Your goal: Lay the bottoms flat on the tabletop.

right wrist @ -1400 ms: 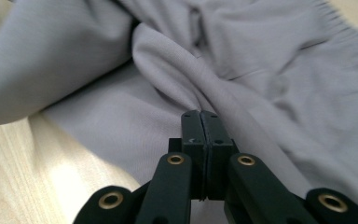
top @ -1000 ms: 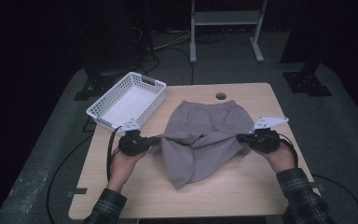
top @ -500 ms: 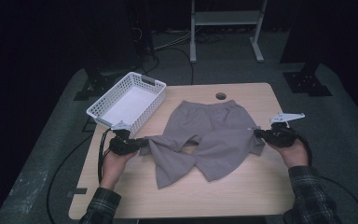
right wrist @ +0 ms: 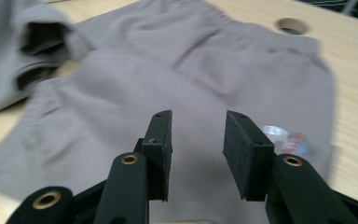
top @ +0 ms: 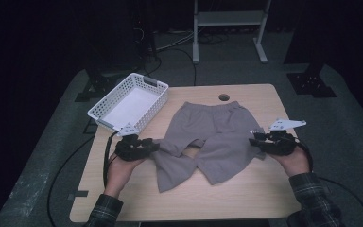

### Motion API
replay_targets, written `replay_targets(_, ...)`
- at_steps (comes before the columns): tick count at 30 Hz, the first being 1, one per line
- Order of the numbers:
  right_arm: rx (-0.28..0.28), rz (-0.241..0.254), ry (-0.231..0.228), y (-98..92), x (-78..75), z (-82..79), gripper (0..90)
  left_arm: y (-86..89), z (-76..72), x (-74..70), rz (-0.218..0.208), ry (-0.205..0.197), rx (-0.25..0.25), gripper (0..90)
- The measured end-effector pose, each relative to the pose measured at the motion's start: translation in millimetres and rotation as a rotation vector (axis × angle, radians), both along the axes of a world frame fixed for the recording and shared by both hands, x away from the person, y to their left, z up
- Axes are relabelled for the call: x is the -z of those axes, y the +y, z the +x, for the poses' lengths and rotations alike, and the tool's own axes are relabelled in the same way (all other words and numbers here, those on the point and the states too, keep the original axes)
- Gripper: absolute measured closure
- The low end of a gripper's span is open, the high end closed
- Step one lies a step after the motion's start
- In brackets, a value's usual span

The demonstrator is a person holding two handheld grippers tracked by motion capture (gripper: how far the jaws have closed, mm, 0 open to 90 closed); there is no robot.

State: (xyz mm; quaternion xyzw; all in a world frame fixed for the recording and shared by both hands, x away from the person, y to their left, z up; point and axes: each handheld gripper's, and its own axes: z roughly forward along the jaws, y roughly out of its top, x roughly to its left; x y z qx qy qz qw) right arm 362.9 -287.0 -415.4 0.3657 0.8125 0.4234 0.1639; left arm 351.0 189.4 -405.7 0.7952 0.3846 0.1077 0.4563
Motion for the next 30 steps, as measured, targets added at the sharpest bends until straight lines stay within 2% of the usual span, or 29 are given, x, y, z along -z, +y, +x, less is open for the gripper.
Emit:
replay_targets(8, -0.138, -0.021, 0.027, 42.5, 6.4, -14.7, 59.0, -37.5, -14.5, 13.8, 0.050, 0.040, 0.127, 54.2)
replay_targets(14, -0.233, -0.071, 0.059, 72.3, 17.1, -23.9, 54.9, -60.7, -17.7, 30.3, 0.127, 0.086, 0.208, 46.8)
replay_targets(19, -0.306, -0.121, 0.118, 95.6, 29.5, -28.7, 51.3, -76.3, -18.7, 45.4, 0.221, 0.126, 0.264, 39.6)
replay_targets(21, -0.331, -0.140, 0.132, 102.9, 33.6, -30.0, 50.0, -81.1, -18.5, 51.2, 0.242, 0.143, 0.276, 38.0)
replay_targets(24, -0.360, -0.173, 0.150, 114.0, 39.7, -33.1, 48.7, -86.0, -19.0, 54.4, 0.268, 0.138, 0.290, 38.4)
replay_targets(27, -0.373, -0.184, 0.156, 118.5, 42.3, -34.2, 48.6, -87.3, -20.7, 54.3, 0.300, 0.123, 0.293, 46.9)
replay_targets(30, -0.370, -0.187, 0.157, 117.5, 42.8, -32.7, 48.3, -84.7, -20.1, 53.5, 0.292, 0.145, 0.301, 68.2)
